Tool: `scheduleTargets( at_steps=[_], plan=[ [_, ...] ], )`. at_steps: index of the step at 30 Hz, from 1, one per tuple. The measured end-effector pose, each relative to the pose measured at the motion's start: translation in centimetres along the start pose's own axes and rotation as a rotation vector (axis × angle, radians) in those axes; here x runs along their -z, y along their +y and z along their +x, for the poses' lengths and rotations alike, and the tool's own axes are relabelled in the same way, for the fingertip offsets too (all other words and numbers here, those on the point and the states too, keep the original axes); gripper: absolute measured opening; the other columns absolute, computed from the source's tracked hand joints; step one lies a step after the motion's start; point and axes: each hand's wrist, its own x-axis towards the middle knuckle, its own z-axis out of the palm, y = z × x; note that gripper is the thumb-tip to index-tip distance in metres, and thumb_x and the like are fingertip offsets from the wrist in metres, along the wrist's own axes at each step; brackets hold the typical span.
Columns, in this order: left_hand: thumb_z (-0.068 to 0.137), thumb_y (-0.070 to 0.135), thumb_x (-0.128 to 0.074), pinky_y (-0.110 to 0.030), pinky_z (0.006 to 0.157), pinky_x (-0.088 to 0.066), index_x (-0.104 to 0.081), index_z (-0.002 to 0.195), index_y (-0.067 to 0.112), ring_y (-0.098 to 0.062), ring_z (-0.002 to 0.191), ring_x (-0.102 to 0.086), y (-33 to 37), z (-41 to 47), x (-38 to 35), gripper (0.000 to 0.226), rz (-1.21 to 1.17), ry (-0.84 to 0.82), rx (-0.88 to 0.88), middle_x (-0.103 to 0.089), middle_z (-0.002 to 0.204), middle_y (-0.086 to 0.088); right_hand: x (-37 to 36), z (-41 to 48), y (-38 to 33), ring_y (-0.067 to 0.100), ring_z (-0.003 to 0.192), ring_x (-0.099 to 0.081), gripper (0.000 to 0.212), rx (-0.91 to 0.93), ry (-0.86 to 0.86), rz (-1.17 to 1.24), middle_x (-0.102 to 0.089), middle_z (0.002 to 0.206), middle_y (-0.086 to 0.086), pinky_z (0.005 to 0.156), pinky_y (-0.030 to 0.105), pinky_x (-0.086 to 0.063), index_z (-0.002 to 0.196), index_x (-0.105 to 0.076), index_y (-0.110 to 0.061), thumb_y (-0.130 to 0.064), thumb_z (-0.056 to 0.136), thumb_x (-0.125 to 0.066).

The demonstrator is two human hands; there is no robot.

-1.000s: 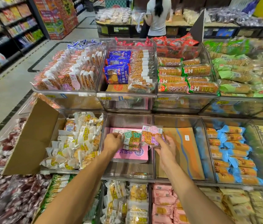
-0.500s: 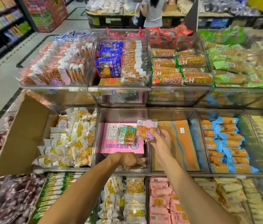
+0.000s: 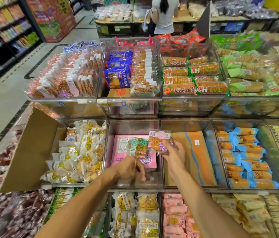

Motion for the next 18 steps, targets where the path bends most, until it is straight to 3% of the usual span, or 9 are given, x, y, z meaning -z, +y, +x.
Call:
scheduleTargets(
  at_steps=[4,7,11,15,18],
  plan=[
    [0.081,0.018,-0.088,-0.027,0.099,-0.053,-0.081,0.085,0.008,-0.013,0.105,-0.074,1.6,-3.6,3.4,0.013,-0.113,0.281,-0.116,-0.081,0.102,0.003,0.1,-0.2,-0.4,0.023,0.102,-0.074,0.037,-0.051,0.013,0.107,-0.074,0.119,0.009,0.077,0.031,-0.057,0.12,-0.059,-0.024,-0.017,0.09,-0.08],
    [0.078,0.014,-0.088,-0.026,0.096,-0.056,-0.082,0.081,0.012,-0.014,0.108,-0.073,1.7,-4.0,4.6,0.008,-0.179,0.404,-0.151,-0.08,0.107,0.003,0.1,-0.2,-0.4,0.026,0.106,-0.074,0.039,-0.087,0.016,0.169,-0.074,0.119,0.013,0.079,0.033,-0.057,0.122,-0.058,-0.022,-0.015,0.091,-0.079],
    [0.082,0.021,-0.088,-0.019,0.093,-0.052,-0.083,0.085,0.02,-0.003,0.107,-0.068,1.2,-0.8,4.4,0.006,0.08,0.664,-0.203,-0.076,0.112,0.012,0.1,-0.2,-0.4,0.031,0.106,-0.074,0.035,-0.095,0.018,0.192,-0.075,0.118,0.016,0.082,0.036,-0.059,0.122,-0.061,-0.014,-0.012,0.091,-0.078],
    [0.082,0.022,-0.089,-0.035,0.096,-0.059,-0.083,0.103,0.016,-0.006,0.1,-0.072,-0.3,3.0,3.3,0.022,0.178,0.551,-0.072,-0.076,0.11,0.007,0.2,-0.3,-0.3,0.031,0.105,-0.073,0.043,-0.099,0.012,0.182,-0.076,0.117,0.015,0.082,0.036,-0.059,0.129,-0.06,-0.009,-0.012,0.09,-0.079],
    [0.089,0.019,-0.082,-0.028,0.093,-0.057,-0.082,0.108,0.018,-0.002,0.093,-0.072,0.2,3.2,3.2,0.019,0.193,0.522,-0.028,-0.078,0.103,0.01,0.0,-0.4,-0.3,0.029,0.106,-0.074,0.046,-0.08,-0.005,0.123,-0.076,0.117,0.013,0.081,0.034,-0.057,0.13,-0.061,-0.011,-0.015,0.089,-0.081]
  ],
)
